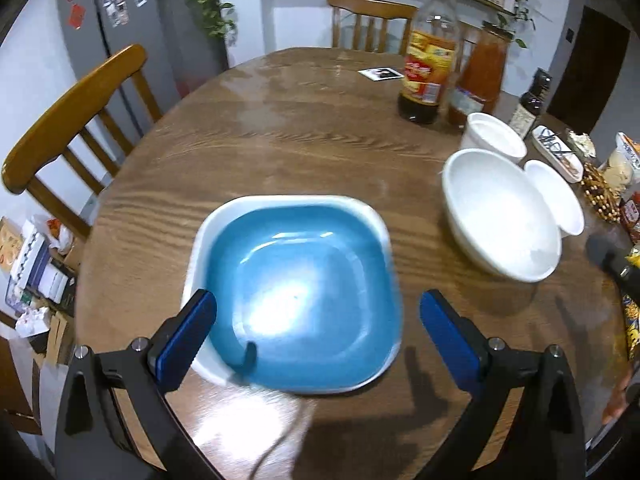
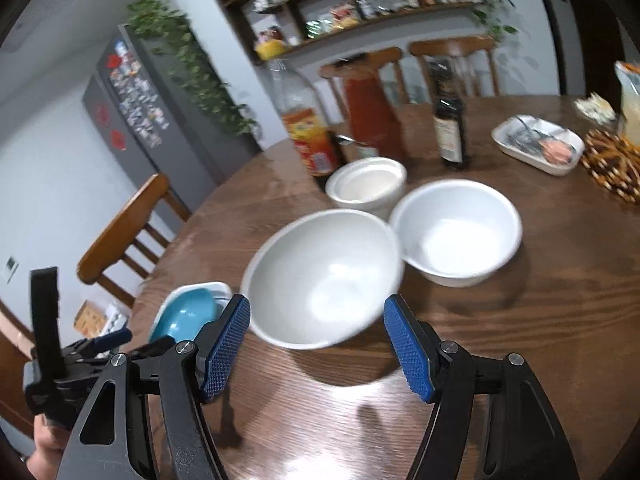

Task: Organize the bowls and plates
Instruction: 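Move the left tool toward the rim of the large white bowl, then close the left tool on the large white bowl's rim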

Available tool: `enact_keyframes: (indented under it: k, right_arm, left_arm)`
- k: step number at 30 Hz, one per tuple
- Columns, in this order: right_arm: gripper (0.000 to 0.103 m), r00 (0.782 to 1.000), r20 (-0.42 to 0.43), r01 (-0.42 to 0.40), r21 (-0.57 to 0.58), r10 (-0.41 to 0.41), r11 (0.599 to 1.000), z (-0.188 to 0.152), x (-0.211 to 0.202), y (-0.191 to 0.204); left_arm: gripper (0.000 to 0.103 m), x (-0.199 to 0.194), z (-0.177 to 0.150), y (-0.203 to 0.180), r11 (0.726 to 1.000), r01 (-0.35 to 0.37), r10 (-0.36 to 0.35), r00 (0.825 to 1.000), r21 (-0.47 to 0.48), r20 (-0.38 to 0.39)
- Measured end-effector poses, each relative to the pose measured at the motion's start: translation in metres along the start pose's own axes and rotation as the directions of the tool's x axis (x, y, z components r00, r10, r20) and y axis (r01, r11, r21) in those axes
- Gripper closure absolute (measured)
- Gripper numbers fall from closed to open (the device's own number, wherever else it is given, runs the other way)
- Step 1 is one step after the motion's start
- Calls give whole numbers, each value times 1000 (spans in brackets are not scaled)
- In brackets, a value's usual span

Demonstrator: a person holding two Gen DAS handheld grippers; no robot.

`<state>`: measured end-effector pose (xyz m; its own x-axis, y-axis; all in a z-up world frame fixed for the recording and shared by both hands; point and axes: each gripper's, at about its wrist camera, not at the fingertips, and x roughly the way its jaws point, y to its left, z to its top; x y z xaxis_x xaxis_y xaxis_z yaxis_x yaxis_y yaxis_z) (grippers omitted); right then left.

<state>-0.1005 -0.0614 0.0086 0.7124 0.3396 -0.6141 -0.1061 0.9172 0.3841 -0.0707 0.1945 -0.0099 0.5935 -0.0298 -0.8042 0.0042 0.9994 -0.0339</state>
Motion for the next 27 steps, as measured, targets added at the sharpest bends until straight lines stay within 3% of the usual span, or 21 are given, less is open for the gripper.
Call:
enact_keyframes:
  k: [4,8,11,13,17,18,19,20,24,27]
  right_arm:
    - [33,995,-97,-12,88,20,996,2,16,-26]
    - [33,986,-162,-16,140,39,990,7,31,-39]
    - [33,981,-185,-26,148,53,989,11,39,-38]
    - [33,979,-197,-28,146,56,989,13,44,-36]
    - [33,970,-237,-28,123,57,992,16,57,-32]
    - [39,968,-247,-27,119,56,993,17,60,-32]
    - [44,965,-257,-31,116,60,993,17,63,-32]
    - [58,962,-266,-39,114,69,993,16,66,-33]
    - [82,957,-282,-36,111,66,993,16,68,-35]
    - [85,956,-291,-24,87,48,996,15,64,-34]
  left_arm:
    - [1,9,24,-33,999,31,-31,1000,26,-1]
    - [1,26,47,-67,994,-5,2,1000,109,21]
    - [14,51,58,-76,993,-50,56,997,109,-54]
    - [21,59,61,-78,995,-9,17,996,97,-86]
    - [49,69,61,-89,990,11,5,994,144,-109]
    - [62,71,61,-90,989,17,0,993,148,-116]
    - [68,74,60,-91,988,30,-10,991,150,-130]
    - [71,75,59,-91,988,39,-19,990,147,-139]
    - [79,74,54,-94,986,73,-50,987,148,-150]
    - [80,68,47,-99,984,69,-44,988,166,-149]
